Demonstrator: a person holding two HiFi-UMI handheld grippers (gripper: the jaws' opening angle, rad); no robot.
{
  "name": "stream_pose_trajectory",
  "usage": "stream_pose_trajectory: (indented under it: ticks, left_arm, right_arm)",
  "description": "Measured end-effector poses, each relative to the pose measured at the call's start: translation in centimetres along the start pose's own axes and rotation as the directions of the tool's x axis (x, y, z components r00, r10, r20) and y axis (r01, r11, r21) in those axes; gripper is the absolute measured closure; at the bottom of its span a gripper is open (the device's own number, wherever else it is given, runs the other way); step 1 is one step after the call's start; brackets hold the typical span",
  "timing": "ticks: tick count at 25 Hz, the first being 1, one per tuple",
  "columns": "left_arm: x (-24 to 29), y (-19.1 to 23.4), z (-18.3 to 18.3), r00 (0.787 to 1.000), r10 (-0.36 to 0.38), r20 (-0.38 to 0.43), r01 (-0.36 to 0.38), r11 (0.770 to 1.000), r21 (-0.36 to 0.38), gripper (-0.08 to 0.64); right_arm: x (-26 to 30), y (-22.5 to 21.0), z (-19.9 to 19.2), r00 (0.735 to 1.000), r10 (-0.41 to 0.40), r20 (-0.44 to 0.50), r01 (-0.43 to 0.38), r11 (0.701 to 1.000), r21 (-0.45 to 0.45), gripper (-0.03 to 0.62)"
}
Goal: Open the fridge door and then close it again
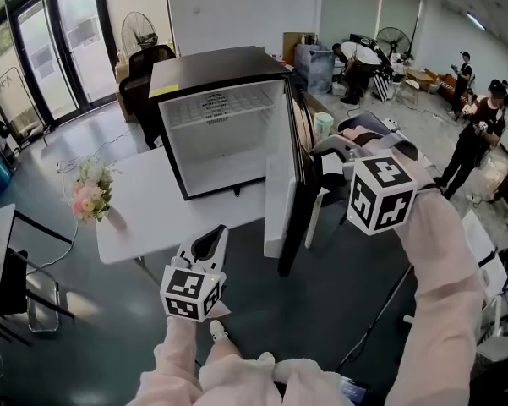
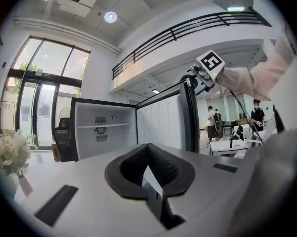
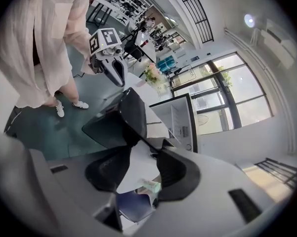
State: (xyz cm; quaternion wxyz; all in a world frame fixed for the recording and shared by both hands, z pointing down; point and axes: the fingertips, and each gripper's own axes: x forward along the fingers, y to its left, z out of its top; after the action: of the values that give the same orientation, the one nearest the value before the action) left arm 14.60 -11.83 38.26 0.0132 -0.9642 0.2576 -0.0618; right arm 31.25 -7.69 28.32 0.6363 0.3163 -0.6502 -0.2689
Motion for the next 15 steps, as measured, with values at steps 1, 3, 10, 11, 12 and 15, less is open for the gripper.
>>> stream_pose_trajectory:
  ticks: [1, 3, 10, 11, 12, 15]
  left_arm:
    - [0.3, -0.2, 0.1, 1.0, -0.005, 0.0, 0.005, 1.0, 0.0, 0.549]
    - [0.8, -0.7, 0.3, 1.0, -0.013, 0.002, 0.013, 1.0, 0.002, 0.549]
    - [2.7, -1.8, 0.6, 0.999, -0.041, 0.009, 0.041, 0.999, -0.002, 0.549]
    - [2.9, -2.0, 0.6, 0.999, -0.045, 0.009, 0.045, 0.999, -0.002, 0.549]
    - [3.1, -2.2, 0.6, 0.999, -0.049, 0.009, 0.049, 0.999, -0.002, 0.549]
    - [3.6, -2.9, 0.5, 0.998, -0.062, 0.007, 0.062, 0.998, -0.002, 0.549]
  right_arm:
    - [-0.2, 0.1, -0.4, 1.0, 0.004, -0.004, -0.004, 1.0, -0.003, 0.425]
    - [-0.4, 0.3, -1.2, 1.0, 0.013, -0.021, -0.013, 1.0, -0.011, 0.425]
    - [-1.0, 1.0, -3.1, 0.997, 0.038, -0.066, -0.041, 0.998, -0.038, 0.425]
    - [-1.2, 1.1, -3.5, 0.997, 0.041, -0.072, -0.044, 0.998, -0.042, 0.425]
    - [-1.3, 1.3, -3.9, 0.996, 0.043, -0.08, -0.047, 0.998, -0.047, 0.425]
    - [-1.8, 1.6, -5.1, 0.994, 0.05, -0.099, -0.056, 0.996, -0.063, 0.423]
